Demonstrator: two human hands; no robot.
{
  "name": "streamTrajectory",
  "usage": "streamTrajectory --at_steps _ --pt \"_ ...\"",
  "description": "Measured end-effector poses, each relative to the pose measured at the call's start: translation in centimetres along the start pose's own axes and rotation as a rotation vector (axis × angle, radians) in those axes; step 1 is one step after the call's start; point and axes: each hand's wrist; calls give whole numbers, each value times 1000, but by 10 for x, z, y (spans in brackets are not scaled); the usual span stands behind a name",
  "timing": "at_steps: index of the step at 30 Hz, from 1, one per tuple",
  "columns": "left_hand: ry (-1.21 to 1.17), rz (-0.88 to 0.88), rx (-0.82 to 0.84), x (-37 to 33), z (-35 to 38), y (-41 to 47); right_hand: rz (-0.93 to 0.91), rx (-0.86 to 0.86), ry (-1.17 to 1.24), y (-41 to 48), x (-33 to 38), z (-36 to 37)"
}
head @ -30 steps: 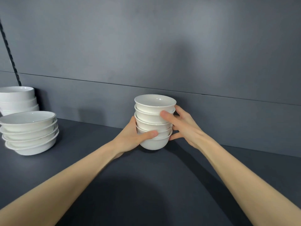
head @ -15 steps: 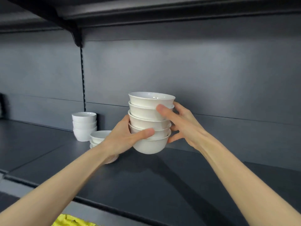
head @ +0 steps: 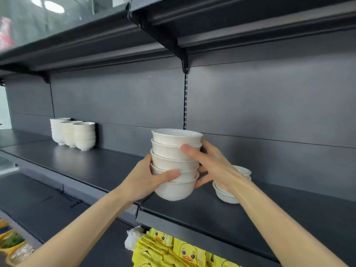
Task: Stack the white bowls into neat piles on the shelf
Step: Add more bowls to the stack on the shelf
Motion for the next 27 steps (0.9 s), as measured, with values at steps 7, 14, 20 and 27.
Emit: streamTrajectory --at_steps 7,14,20,27 --pt "26 -2 -52 63 -85 44 -17 47 -17 102 -24 69" --pt "57 -38 -86 139 -157 110 4 70 -25 213 -56 124" --pt "67 -59 -122 204 -224 151 37 92 -34 296 -82 182" --pt "40 -61 -82 293 -302 191 95 51 -49 380 -131 255"
Point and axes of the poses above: each hand's wrist, its own y-axis towards the middle knuckle, its own z-axis out of the palm, x = y × z, and after that the axes turned 14 degrees about y, right-handed
